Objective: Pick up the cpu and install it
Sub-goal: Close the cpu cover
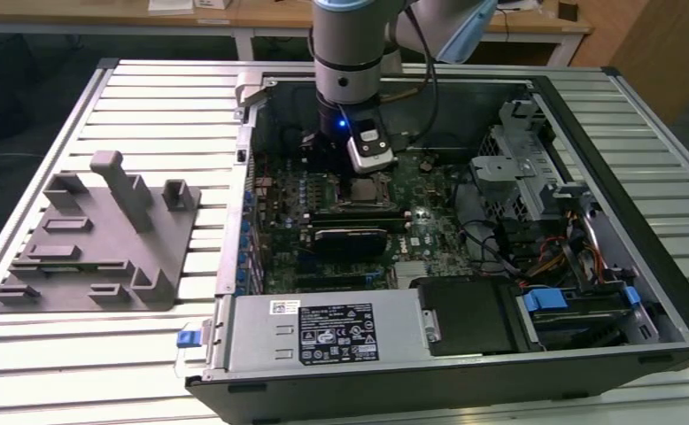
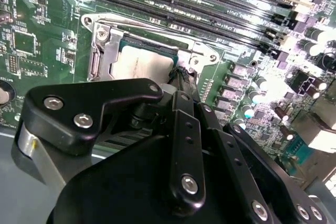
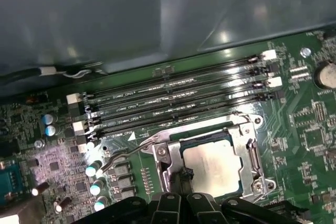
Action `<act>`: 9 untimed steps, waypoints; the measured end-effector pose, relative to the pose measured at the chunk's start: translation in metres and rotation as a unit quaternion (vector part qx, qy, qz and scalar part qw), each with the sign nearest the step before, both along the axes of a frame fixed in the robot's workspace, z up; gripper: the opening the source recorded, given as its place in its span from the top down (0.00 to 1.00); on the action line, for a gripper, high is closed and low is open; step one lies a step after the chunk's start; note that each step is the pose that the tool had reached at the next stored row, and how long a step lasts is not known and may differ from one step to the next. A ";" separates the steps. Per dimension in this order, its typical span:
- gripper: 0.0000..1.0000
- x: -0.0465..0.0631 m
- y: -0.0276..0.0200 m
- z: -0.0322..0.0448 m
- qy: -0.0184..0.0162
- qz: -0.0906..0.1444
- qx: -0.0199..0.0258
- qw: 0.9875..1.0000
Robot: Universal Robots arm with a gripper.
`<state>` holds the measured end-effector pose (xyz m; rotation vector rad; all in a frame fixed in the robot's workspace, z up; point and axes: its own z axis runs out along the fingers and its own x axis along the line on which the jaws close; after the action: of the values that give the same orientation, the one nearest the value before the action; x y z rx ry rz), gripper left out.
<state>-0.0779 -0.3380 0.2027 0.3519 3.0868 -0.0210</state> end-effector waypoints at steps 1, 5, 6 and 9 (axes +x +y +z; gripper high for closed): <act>0.89 0.000 0.0000 -0.0002 0.000 0.008 0.000 1.000; 0.89 0.000 0.0000 -0.0010 0.000 0.041 0.000 0.999; 0.89 0.000 0.0000 -0.0011 0.000 0.044 0.000 0.999; 0.89 0.000 0.0000 -0.0011 0.000 0.046 0.000 0.999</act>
<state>-0.0780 -0.3380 0.2016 0.2100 3.0991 -0.0187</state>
